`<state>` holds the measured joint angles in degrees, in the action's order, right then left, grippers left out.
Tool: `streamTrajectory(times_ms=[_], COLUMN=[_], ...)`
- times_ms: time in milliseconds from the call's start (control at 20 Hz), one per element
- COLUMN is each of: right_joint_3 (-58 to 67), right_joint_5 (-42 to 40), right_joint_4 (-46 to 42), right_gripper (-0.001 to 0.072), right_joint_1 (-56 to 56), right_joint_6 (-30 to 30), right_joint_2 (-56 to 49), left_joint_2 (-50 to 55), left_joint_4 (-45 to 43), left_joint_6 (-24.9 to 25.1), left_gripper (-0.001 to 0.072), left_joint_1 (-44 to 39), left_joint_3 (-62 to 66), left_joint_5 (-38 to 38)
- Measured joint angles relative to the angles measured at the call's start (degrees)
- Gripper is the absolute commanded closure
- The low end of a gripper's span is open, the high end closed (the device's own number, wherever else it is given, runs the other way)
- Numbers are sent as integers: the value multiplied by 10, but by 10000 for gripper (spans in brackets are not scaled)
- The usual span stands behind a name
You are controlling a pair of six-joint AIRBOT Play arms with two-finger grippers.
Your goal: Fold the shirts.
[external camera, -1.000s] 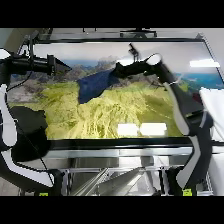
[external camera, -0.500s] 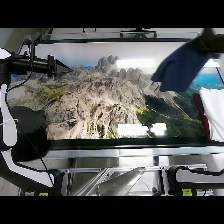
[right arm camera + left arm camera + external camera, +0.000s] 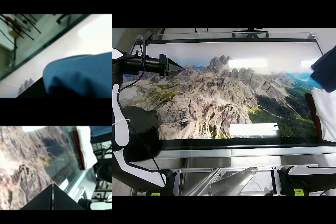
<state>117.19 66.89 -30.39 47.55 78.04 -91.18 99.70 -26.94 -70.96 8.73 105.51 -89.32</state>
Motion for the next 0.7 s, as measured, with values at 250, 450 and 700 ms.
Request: streamTrajectory(times_ms=[250,450,700], right_joint_3=[-8,-52,-139], right_joint_5=[59,206,328], right_joint_4=[2,-94,-351], right_gripper=[688,688,686], right_joint_1=[73,129,165], right_joint_6=[56,116,173], right_joint_2=[-25,-18,21], left_joint_2=[0,0,0], left_joint_4=[0,-2,-5], left_joint_6=[-1,-2,5], left_gripper=[707,707,707], left_joint_1=[-8,-28,-56], left_joint_3=[0,0,0], left_joint_5=[6,3,-1])
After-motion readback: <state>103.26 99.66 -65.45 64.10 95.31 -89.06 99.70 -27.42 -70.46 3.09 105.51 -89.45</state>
